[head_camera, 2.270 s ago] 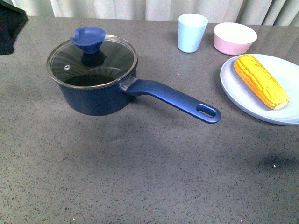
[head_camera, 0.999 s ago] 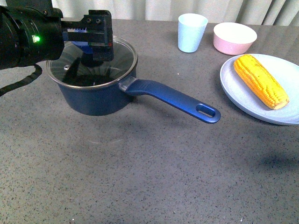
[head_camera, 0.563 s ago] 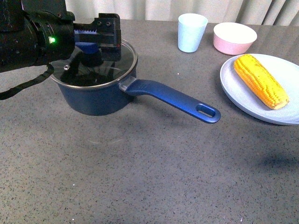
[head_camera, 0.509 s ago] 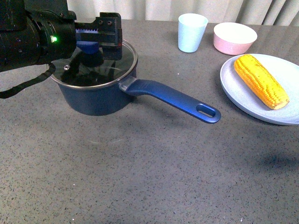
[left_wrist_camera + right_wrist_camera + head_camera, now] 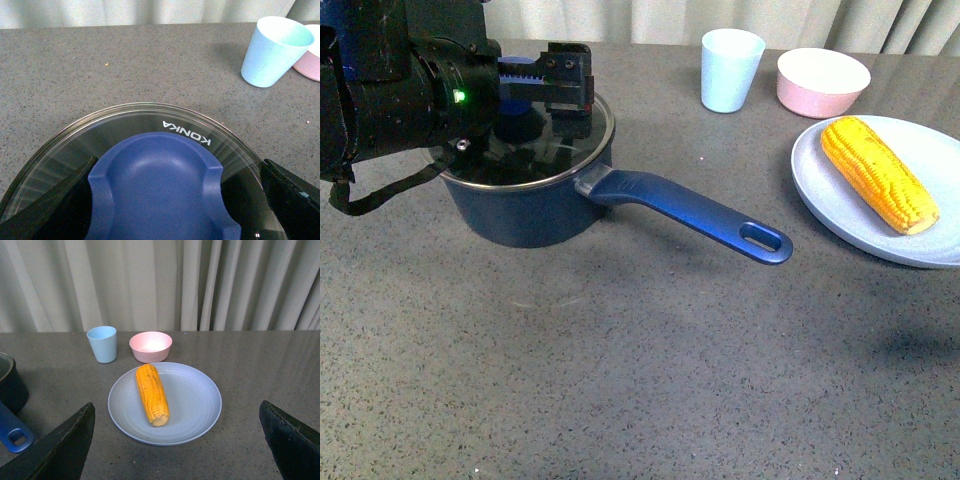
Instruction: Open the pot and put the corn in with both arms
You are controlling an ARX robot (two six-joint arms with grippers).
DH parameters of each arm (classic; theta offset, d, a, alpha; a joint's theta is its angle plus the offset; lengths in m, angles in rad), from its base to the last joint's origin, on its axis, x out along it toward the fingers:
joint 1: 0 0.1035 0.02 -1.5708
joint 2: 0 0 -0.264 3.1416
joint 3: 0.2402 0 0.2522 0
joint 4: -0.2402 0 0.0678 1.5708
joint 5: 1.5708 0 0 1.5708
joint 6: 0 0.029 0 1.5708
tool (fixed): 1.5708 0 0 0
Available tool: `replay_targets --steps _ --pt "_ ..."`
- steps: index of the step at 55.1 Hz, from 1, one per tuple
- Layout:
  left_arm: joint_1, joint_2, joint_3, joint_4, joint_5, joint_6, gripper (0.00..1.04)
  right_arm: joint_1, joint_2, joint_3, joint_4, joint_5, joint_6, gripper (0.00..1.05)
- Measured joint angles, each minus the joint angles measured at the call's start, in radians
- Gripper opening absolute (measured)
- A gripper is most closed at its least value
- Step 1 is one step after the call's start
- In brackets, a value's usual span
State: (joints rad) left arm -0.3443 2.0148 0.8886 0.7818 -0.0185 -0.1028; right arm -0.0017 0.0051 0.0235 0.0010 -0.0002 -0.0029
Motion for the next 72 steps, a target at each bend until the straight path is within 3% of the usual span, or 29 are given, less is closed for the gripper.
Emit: replay_targets --steps 10,24,54,61,72 --pt "-0.003 0.003 0.003 -0.006 -0.009 -0.001 0.96 0.0 0.0 0.0 0.0 0.0 0.0 0.96" --pt "-0.008 0.003 0.004 -0.01 -0.04 -0.009 0.55 0.0 0.0 0.0 0.0 0.0 0.0 0.96" --pt "0.004 -0.14 -0.018 -0.064 -0.083 -0.013 0.54 0.0 0.0 0.0 0.0 0.0 0.0 0.96" --pt "0.048 -0.191 -0.047 -0.061 -0.085 -0.014 0.54 0.0 0.0 0.0 0.0 0.0 0.0 0.96" --pt "0.205 -0.199 -0.122 0.002 -0.126 -0.017 0.54 0.0 0.0 0.0 0.0 0.0 0.0 0.96"
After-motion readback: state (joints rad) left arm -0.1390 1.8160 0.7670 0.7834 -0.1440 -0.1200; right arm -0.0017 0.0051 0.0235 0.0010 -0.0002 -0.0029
